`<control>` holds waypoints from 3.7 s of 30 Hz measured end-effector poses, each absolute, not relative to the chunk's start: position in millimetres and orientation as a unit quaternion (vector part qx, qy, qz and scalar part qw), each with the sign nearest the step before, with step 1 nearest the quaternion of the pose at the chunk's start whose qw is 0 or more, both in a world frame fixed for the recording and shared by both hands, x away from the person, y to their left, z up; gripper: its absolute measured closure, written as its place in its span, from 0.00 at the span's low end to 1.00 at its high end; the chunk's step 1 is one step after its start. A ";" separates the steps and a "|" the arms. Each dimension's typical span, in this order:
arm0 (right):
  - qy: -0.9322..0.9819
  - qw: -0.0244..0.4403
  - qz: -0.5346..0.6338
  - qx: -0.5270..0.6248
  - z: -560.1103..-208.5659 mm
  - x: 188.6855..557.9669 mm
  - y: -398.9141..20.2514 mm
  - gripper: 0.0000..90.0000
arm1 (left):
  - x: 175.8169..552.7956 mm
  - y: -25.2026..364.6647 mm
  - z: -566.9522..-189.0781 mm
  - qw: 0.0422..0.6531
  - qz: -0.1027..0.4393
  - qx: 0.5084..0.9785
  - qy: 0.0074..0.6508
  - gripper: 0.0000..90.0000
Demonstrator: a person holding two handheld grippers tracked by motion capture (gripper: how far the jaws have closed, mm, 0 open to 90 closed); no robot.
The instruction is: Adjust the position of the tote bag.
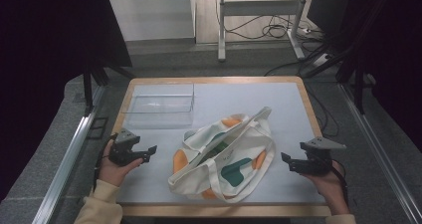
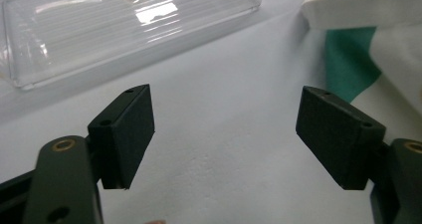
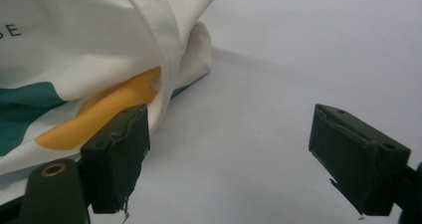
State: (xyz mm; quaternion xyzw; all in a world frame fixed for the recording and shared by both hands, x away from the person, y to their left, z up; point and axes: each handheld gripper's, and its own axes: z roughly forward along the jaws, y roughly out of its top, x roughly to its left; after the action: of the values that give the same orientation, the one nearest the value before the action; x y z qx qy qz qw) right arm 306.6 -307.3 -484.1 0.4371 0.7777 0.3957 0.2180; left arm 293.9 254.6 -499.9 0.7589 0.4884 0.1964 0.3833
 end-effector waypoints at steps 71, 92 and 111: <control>0.781 0.241 0.375 0.437 -477.1 304.9 -306.7 0.18 | 227.5 199.0 -395.2 0.464 0.082 0.826 0.309 0.35; 0.784 0.236 0.368 0.440 -482.3 307.1 -305.1 0.18 | 219.9 160.7 -423.9 0.388 0.056 0.875 0.284 0.62; 0.792 0.235 0.370 0.425 -477.8 308.7 -301.5 0.20 | 232.6 169.1 -434.0 0.387 0.030 0.868 0.309 0.90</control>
State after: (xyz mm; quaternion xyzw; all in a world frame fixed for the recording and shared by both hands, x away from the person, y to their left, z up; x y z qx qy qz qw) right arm 308.7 -301.5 -477.8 0.4248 0.7922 0.3698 0.2349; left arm 232.6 169.1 -434.0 0.8682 0.3091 0.0300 0.3869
